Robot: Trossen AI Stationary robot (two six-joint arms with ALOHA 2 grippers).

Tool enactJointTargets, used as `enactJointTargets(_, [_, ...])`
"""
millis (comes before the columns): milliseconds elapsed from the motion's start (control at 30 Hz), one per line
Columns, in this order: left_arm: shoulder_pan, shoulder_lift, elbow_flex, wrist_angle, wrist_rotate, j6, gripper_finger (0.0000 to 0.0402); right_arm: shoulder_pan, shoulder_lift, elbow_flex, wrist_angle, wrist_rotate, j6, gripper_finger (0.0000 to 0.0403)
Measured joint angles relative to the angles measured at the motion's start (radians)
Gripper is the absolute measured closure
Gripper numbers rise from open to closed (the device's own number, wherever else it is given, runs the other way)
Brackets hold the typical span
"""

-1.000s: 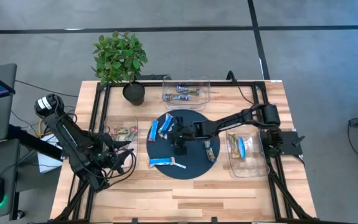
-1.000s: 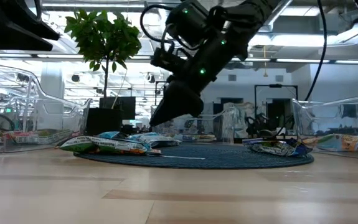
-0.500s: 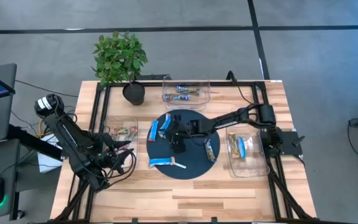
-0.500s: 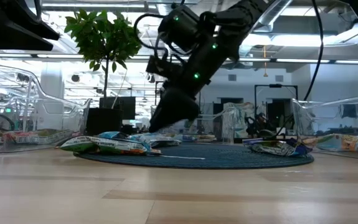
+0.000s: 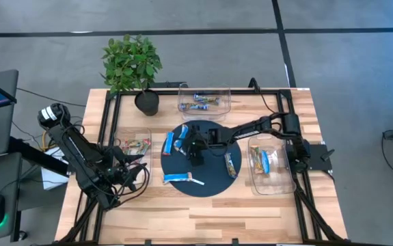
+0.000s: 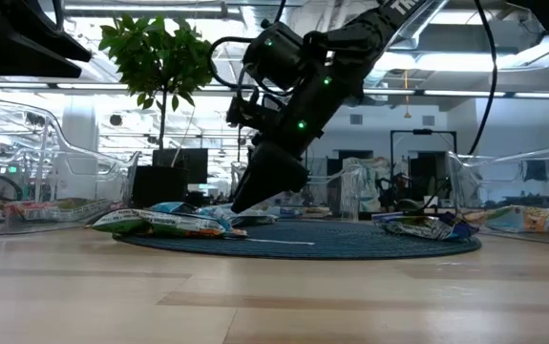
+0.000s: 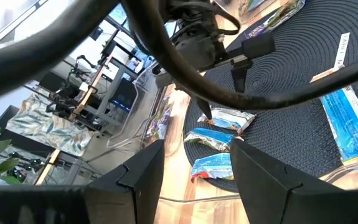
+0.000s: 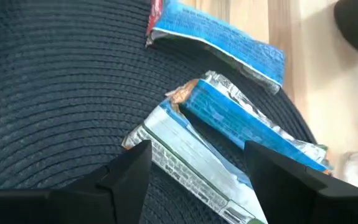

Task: Pick and place Granola Bars by type
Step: Put the top right orange granola bar into the right transparent bin

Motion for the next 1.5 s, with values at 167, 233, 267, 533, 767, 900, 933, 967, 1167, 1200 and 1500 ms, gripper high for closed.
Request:
enactJointTargets(167, [0.000,0.000,0.000,0.000,0.000,0.000,0.0223,-0.017,0.016,0.000,-0.007,-0.036,0.023,0.0154])
enactJointTargets(233, [0.000,0.000,0.000,0.000,0.000,0.000,0.0223,-0.017,0.016,-0.001,-0.007,-0.036,0.023,0.0154])
enactJointTargets(267, [0.000,0.000,0.000,0.000,0.000,0.000,0.0223,-0.017,0.016,0.000,-0.003,-0.036,0.023,0.0154])
enactJointTargets(533, [0.000,0.000,0.000,0.000,0.000,0.000,0.0223,-0.022,0.016,0.000,-0.038,-0.044,0.076,0.0154])
enactJointTargets(767, [0.000,0.000,0.000,0.000,0.000,0.000,0.0223,-0.022,0.014,0.001,-0.080,-0.047,0.126,0.0182])
enactJointTargets(900, [0.000,0.000,0.000,0.000,0.000,0.000,0.0223,-0.015,0.014,0.001,-0.077,-0.044,0.126,0.0214])
enactJointTargets(933, [0.000,0.000,0.000,0.000,0.000,0.000,0.0223,-0.014,0.014,0.001,-0.077,-0.039,0.125,0.0224])
enactJointTargets(967, [0.000,0.000,0.000,0.000,0.000,0.000,0.0223,-0.014,0.014,0.001,-0.076,-0.034,0.126,0.0234])
enactJointTargets(1167, [0.000,0.000,0.000,0.000,0.000,0.000,0.0223,-0.003,0.014,0.000,-0.062,-0.027,0.120,0.0291])
enactJointTargets(1200, [0.000,0.000,0.000,0.000,0.000,0.000,0.0223,-0.002,0.014,0.000,-0.059,-0.024,0.119,0.0297])
enactJointTargets(1500, [0.000,0.000,0.000,0.000,0.000,0.000,0.0223,0.019,0.014,0.000,-0.051,0.030,0.108,0.0331])
